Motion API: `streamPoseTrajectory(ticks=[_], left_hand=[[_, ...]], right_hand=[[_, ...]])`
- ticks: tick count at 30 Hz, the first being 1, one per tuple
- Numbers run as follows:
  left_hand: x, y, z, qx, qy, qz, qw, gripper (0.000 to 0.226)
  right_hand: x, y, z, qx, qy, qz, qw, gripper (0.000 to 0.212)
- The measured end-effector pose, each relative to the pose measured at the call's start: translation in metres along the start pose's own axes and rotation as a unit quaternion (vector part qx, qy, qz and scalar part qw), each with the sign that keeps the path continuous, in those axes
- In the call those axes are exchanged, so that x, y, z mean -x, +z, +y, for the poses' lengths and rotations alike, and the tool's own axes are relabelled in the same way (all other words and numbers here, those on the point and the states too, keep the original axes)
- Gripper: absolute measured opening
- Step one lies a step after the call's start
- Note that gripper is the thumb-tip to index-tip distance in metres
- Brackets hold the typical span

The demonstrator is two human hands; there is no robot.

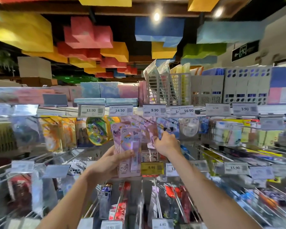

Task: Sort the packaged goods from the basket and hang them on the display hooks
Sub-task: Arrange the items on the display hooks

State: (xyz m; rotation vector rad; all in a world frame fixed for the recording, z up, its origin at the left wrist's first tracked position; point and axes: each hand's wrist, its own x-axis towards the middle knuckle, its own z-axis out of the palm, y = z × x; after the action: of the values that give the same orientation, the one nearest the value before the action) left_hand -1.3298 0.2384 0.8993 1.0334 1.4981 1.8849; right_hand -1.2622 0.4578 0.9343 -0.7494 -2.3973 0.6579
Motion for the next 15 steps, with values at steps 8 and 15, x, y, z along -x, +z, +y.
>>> streamPoseTrajectory(ticks=[8, 15], left_hand=[[-0.014, 0.017, 0.006, 0.007, 0.018, -0.036, 0.999, 0.054], [-0.014, 0.034, 0.011, -0.005, 0.04, -0.033, 0.999, 0.036]], right_hand=[[0.046, -0.014, -0.015, -0.343, -0.142, -0.153, 0.916, 0.031], [0.059, -0.015, 0.008, -0.384, -0.199, -0.137, 0.891, 0.028]])
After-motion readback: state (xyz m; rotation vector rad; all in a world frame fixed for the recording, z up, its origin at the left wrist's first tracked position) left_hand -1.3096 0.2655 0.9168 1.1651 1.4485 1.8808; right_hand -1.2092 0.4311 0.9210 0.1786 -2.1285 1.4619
